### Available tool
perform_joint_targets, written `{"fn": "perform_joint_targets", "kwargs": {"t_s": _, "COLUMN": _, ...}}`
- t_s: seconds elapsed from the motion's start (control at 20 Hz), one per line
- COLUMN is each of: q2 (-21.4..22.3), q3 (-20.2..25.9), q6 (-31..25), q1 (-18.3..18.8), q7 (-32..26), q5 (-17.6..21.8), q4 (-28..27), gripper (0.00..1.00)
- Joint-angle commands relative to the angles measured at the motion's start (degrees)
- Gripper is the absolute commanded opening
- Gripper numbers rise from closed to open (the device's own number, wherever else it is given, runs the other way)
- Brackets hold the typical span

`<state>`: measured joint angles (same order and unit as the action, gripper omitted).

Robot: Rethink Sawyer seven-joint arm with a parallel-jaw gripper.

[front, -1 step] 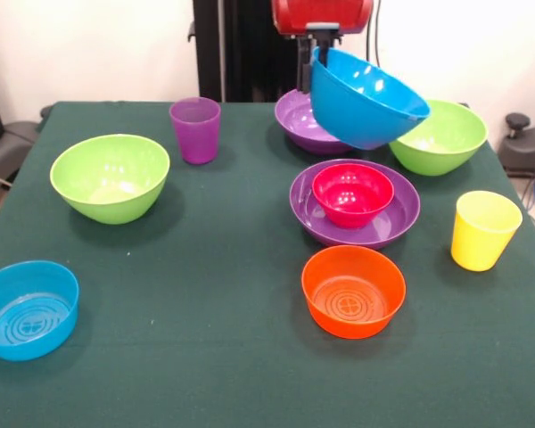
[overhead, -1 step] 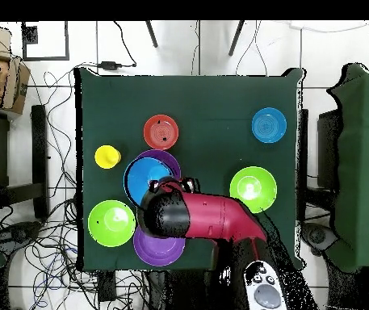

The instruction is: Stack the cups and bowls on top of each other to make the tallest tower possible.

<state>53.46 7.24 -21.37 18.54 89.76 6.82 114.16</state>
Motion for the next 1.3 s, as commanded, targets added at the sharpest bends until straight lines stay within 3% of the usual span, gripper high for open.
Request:
{"fn": "perform_joint_targets", "kwargs": {"t_s": 0.05, "q2": -4.99, "q3": 2.67, "q6": -3.17, "q1": 1.07, "q7": 5.25, "q5": -0.67, "q4": -5.63, "gripper": 0.0}}
{"fn": "perform_joint_targets", "kwargs": {"t_s": 0.3, "q2": -10.12, "q3": 3.69, "q6": -2.76, "q1": 1.4, "q7": 4.52, "q5": -0.69, "q4": -10.34, "gripper": 0.0}}
{"fn": "perform_joint_targets", "kwargs": {"t_s": 0.6, "q2": -12.99, "q3": 2.58, "q6": -3.12, "q1": -0.23, "q7": 6.15, "q5": -1.0, "q4": -13.9, "gripper": 0.0}}
{"fn": "perform_joint_targets", "kwargs": {"t_s": 1.05, "q2": -13.34, "q3": 1.78, "q6": -2.98, "q1": -1.55, "q7": 6.95, "q5": -0.9, "q4": -14.49, "gripper": 0.0}}
{"fn": "perform_joint_targets", "kwargs": {"t_s": 1.3, "q2": -11.31, "q3": 0.41, "q6": -3.61, "q1": -3.11, "q7": 8.11, "q5": -0.96, "q4": -13.39, "gripper": 0.0}}
